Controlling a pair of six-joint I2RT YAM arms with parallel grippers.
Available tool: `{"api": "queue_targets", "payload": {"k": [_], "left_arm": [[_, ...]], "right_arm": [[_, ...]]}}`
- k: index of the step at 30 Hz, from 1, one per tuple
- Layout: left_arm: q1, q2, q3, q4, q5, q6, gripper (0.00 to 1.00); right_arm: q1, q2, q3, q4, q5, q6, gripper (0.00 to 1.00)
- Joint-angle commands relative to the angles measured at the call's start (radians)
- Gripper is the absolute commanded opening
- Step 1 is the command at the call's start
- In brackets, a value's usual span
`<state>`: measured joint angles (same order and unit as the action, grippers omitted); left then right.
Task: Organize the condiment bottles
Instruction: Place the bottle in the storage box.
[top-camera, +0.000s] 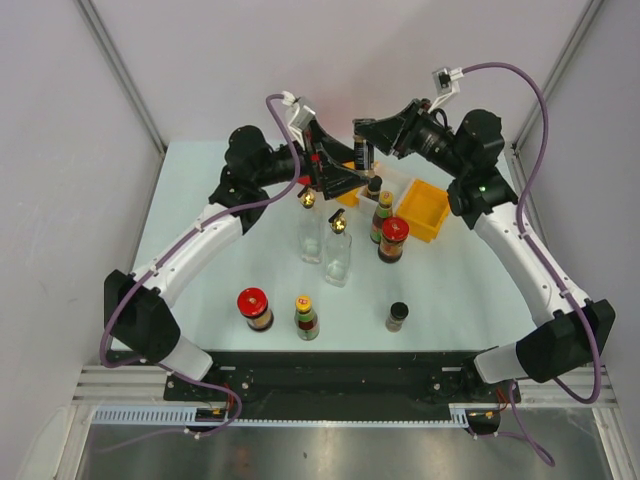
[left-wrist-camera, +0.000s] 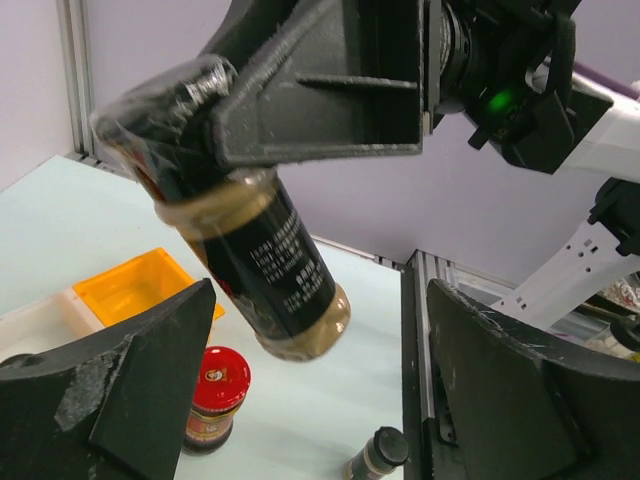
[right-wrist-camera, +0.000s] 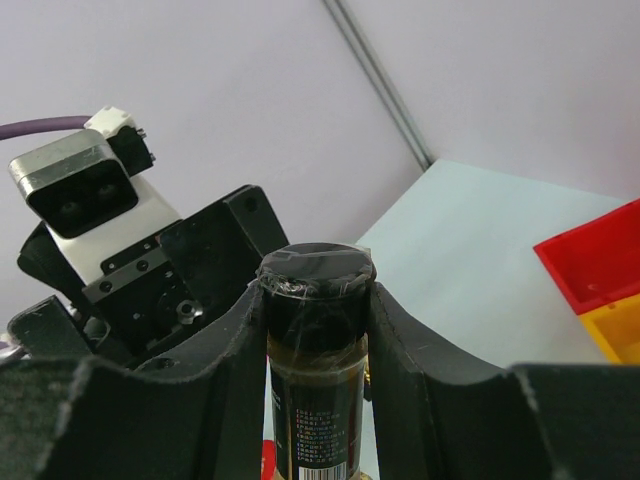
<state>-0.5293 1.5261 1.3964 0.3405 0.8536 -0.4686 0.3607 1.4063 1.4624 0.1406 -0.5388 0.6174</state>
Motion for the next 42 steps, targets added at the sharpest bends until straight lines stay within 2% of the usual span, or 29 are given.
{"api": "queue_targets", "payload": {"k": [1,6,7,15,18,20,21,23,24,27,29,31,34,35,38,42], "left_arm": [[-0.006,-0.012,0.012,0.095,0.010,-0.047,0.89],[-0.011,0.003,0.013,0.111,-0.004,-0.065,0.77],[-0.012,0.005,0.013,0.111,-0.004,-0.067,0.70],[-0.021,0.023,0.024,0.080,-0.016,-0.065,0.42],[-0.023,0.023,0.030,0.072,-0.016,-0.064,0.22],[-0.026,0.023,0.036,0.060,-0.011,-0.058,0.04],[-0.024,0.020,0.042,0.052,-0.008,-0.053,0.00],[-0.026,0.013,0.052,0.023,0.007,-0.027,0.00],[-0.028,0.006,0.061,0.008,0.013,-0.012,0.00],[-0.031,-0.014,0.090,-0.096,0.018,0.074,0.00],[-0.034,-0.023,0.104,-0.194,0.021,0.163,0.00],[-0.035,-0.041,0.116,-0.291,0.006,0.250,0.00],[-0.037,-0.073,0.112,-0.385,-0.021,0.355,0.00],[-0.041,-0.084,0.112,-0.405,-0.033,0.379,0.00],[-0.052,-0.109,0.107,-0.462,-0.094,0.450,0.00],[-0.075,-0.115,0.121,-0.518,-0.143,0.522,0.00]], "right_arm": [[0.027,0.002,0.000,0.085,-0.039,0.053,0.00],[0.041,-0.009,-0.016,0.094,-0.039,0.065,0.00],[0.041,-0.013,-0.017,0.097,-0.039,0.070,0.00],[0.044,-0.020,-0.028,0.111,-0.052,0.077,0.00],[0.043,-0.023,-0.028,0.100,-0.053,0.068,0.00],[0.043,-0.029,-0.028,0.085,-0.052,0.056,0.00],[0.043,-0.036,-0.028,0.077,-0.053,0.036,0.14],[0.044,-0.046,-0.028,0.051,-0.052,0.015,0.35],[0.043,-0.059,-0.028,0.041,-0.050,-0.011,0.61],[0.037,-0.095,-0.027,-0.004,-0.047,-0.060,0.88],[0.020,-0.115,-0.025,-0.036,-0.065,-0.077,0.97],[0.000,-0.133,-0.004,-0.071,-0.090,-0.097,1.00],[-0.029,-0.141,0.068,-0.225,-0.081,-0.172,1.00],[-0.032,-0.135,0.097,-0.337,-0.073,-0.201,0.99],[-0.022,-0.092,0.249,-0.578,-0.041,-0.312,0.92],[0.017,-0.060,0.335,-0.726,-0.006,-0.378,0.89]]}}
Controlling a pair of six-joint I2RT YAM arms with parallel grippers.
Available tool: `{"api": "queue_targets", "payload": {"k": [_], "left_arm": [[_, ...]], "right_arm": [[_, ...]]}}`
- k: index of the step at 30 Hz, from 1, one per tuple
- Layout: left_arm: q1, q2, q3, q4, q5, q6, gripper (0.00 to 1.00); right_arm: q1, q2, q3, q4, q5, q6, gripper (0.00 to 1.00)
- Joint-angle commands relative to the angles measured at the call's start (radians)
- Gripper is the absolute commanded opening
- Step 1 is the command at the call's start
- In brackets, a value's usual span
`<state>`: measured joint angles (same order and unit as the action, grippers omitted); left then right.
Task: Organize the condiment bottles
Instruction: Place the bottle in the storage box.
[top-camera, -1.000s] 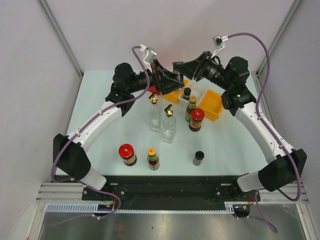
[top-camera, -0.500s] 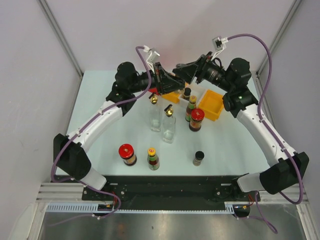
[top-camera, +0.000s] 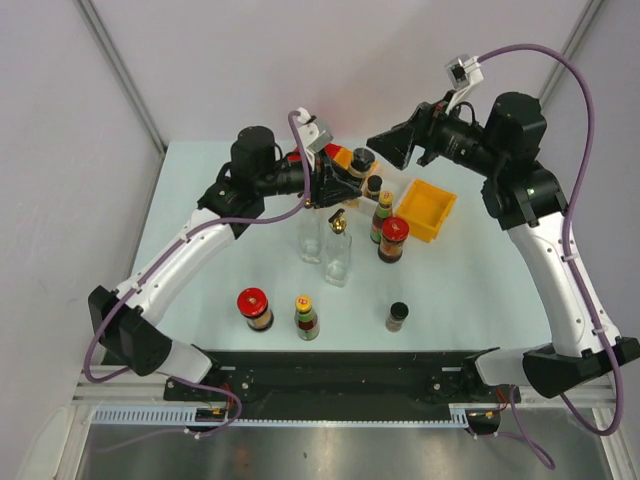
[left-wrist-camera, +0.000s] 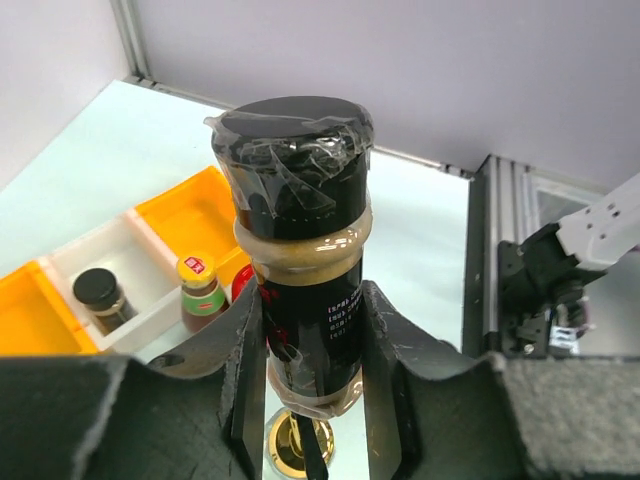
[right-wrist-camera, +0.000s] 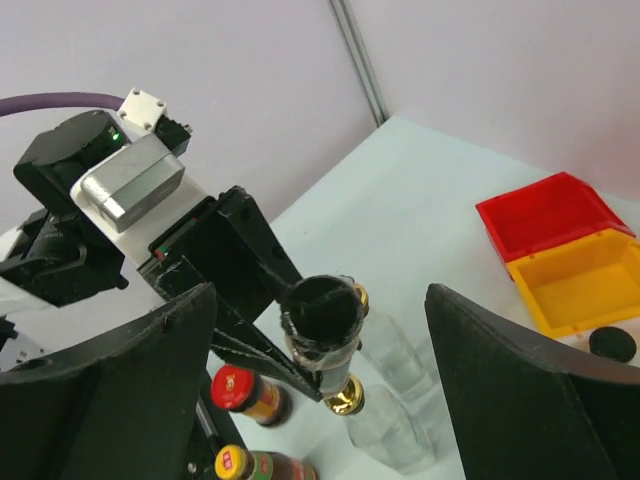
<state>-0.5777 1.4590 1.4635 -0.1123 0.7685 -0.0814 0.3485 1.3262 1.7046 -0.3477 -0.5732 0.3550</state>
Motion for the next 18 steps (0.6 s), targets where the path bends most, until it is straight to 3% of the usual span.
{"api": "queue_targets", "payload": {"k": [1,12,18], "left_arm": [[-0.030,-0.048,0.055,-0.072,-0.066,0.140,0.00],[-0.048,-0.060,0.052,-0.083,-0.089,0.170,0.00],[-0.050,-0.057,0.047,-0.081,-0.083,0.172,0.00]], "right_arm": [[0.030,0.036,0.116,-0.256,0.029,-0.128,0.87],[0.092,0.149,0.182,-0.416,0.108,-0.182,0.82],[0.099,0.160,0.179,-0.392,0.101,-0.172,0.67]]}}
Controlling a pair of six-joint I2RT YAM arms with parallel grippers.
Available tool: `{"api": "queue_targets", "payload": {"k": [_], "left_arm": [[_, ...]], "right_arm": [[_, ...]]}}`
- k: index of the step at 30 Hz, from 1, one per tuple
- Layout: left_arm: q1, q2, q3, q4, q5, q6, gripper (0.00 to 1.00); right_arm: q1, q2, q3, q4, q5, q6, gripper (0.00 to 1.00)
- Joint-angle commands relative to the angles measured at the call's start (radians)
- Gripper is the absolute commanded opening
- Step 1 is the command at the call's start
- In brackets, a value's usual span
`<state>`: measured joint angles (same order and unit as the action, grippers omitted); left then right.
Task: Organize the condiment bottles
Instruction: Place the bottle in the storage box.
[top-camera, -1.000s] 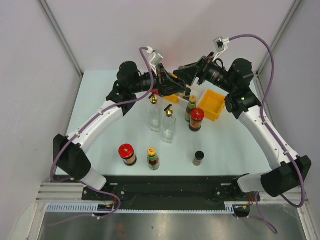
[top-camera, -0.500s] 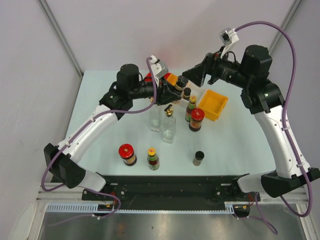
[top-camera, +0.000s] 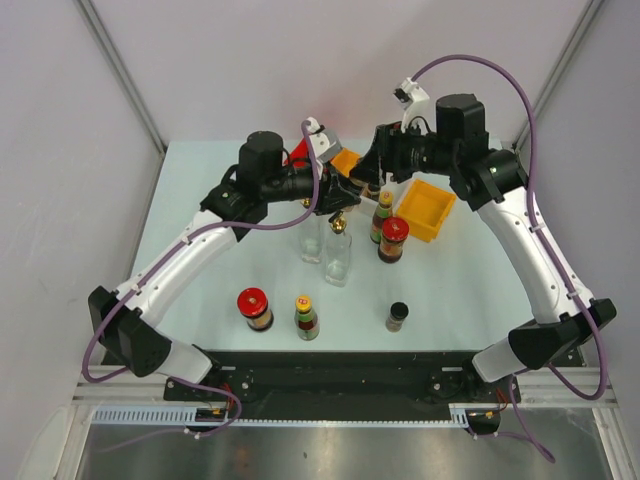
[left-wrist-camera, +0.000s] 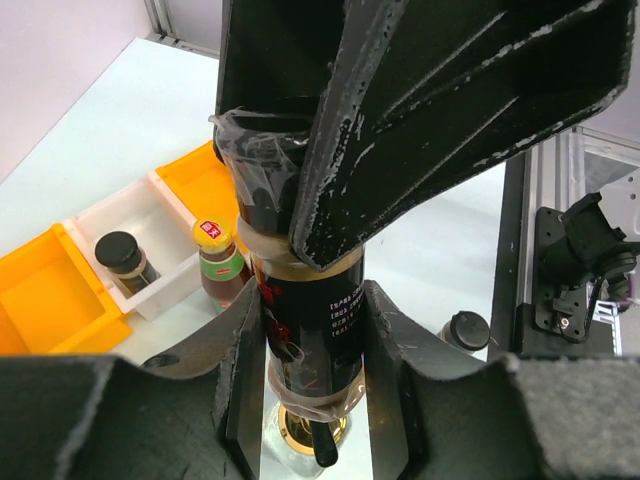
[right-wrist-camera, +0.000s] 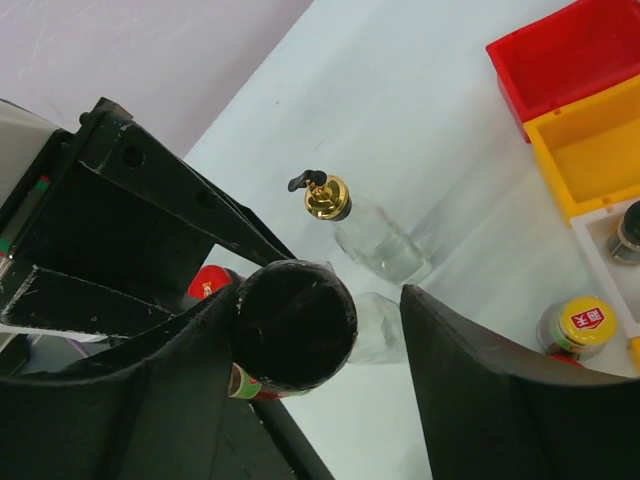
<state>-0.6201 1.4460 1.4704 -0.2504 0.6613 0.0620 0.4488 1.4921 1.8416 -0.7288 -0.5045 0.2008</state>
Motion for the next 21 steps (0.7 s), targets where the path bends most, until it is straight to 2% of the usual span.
{"api": "queue_targets", "payload": {"k": [1,5,6,8,9,10,12,13,15,16,17,21], "left_arm": [[-0.007,-0.045,0.041,0.059,0.024,0.029,0.00],[-0.007,-0.042,0.042,0.062,0.021,0.029,0.00],[-0.007,-0.041,0.044,0.063,0.017,0.029,0.00],[-0.009,-0.041,0.047,0.069,0.012,0.024,0.07],[-0.009,-0.039,0.048,0.069,0.006,0.022,0.14],[-0.009,-0.039,0.048,0.076,-0.002,0.018,0.38],[-0.009,-0.042,0.047,0.088,-0.040,0.006,0.66],[-0.009,-0.044,0.047,0.097,-0.046,-0.004,0.78],[-0.009,-0.045,0.045,0.111,-0.057,-0.013,0.86],[-0.009,-0.048,0.045,0.126,-0.060,-0.027,0.96],[-0.009,-0.050,0.044,0.134,-0.071,-0.034,1.00],[-0.007,-0.065,0.041,0.171,-0.123,-0.056,1.00]], "right_arm": [[0.001,-0.007,0.042,-0.011,0.032,-0.018,0.63],[0.002,-0.004,0.045,-0.014,0.037,-0.015,0.49],[0.004,-0.004,0.047,-0.014,0.037,-0.015,0.40],[0.004,-0.004,0.050,-0.017,0.038,-0.018,0.29],[0.004,-0.003,0.053,-0.018,0.044,-0.017,0.16],[0.004,-0.001,0.060,-0.018,0.052,-0.015,0.10],[0.004,-0.001,0.065,-0.011,0.086,-0.008,0.00],[0.004,-0.001,0.071,-0.004,0.102,-0.003,0.00],[0.004,0.000,0.080,0.008,0.122,0.005,0.00],[0.004,0.005,0.093,0.012,0.142,0.006,0.00],[0.005,0.005,0.099,0.025,0.156,0.009,0.00],[0.002,0.002,0.103,0.080,0.222,0.014,0.00]]}}
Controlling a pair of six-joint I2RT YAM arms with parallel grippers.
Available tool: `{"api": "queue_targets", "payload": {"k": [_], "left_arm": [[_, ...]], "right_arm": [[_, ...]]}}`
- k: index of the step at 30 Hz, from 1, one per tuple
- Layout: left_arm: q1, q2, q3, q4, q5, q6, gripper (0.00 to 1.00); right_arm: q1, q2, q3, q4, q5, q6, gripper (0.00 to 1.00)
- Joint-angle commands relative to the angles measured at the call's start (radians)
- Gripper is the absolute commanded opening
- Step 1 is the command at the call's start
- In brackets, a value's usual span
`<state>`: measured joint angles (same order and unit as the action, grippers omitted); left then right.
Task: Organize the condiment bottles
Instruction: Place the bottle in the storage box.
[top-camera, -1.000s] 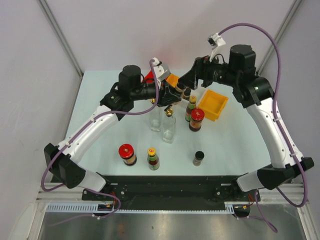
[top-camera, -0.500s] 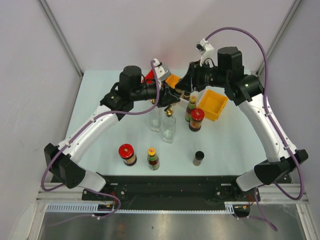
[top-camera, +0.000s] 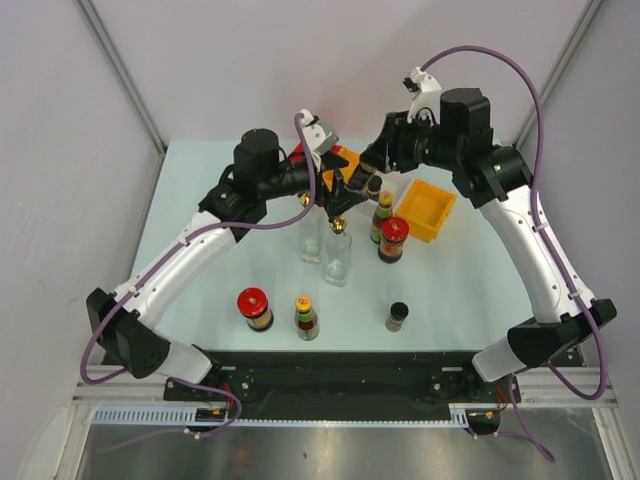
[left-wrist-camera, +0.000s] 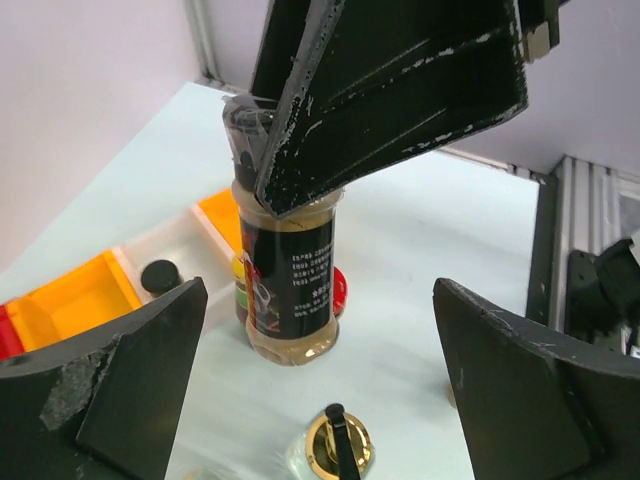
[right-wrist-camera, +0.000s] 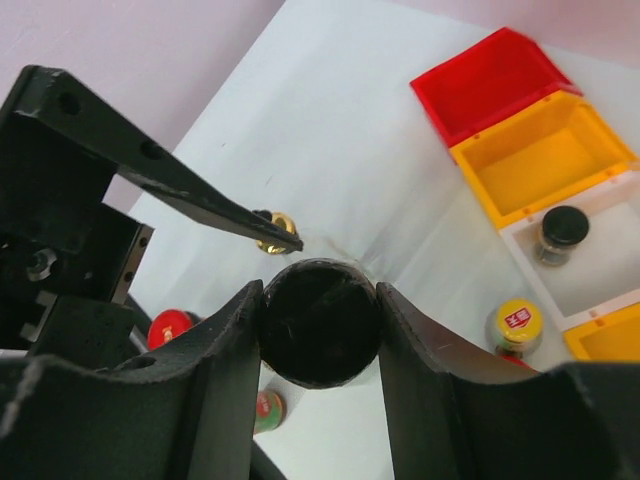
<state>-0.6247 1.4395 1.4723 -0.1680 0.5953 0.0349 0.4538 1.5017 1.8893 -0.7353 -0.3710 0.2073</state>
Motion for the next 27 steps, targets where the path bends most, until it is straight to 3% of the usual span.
{"api": "queue_targets", "payload": {"k": [1,10,13,17,21,27], "left_arm": [[-0.003,-0.065,0.037,0.094,-0.093,-0.029,1.00],[-0.003,-0.182,-0.012,0.105,-0.360,-0.156,1.00],[-0.003,-0.209,-0.017,0.050,-0.465,-0.176,1.00],[-0.001,-0.241,-0.038,-0.043,-0.714,-0.191,1.00],[0.020,-0.257,-0.049,-0.100,-0.830,-0.225,1.00],[0.121,-0.275,-0.095,-0.111,-0.767,-0.334,1.00]], "right_arm": [[-0.003,-0.006,0.056,0.096,0.131,0.003,0.00],[-0.013,0.110,-0.038,0.276,0.499,-0.158,0.00],[-0.030,0.201,-0.041,0.309,0.553,-0.174,0.00],[-0.047,0.294,-0.056,0.364,0.635,-0.184,0.00],[-0.075,0.359,-0.061,0.430,0.662,-0.174,0.00],[-0.122,0.459,-0.050,0.471,0.655,-0.177,0.00]]}}
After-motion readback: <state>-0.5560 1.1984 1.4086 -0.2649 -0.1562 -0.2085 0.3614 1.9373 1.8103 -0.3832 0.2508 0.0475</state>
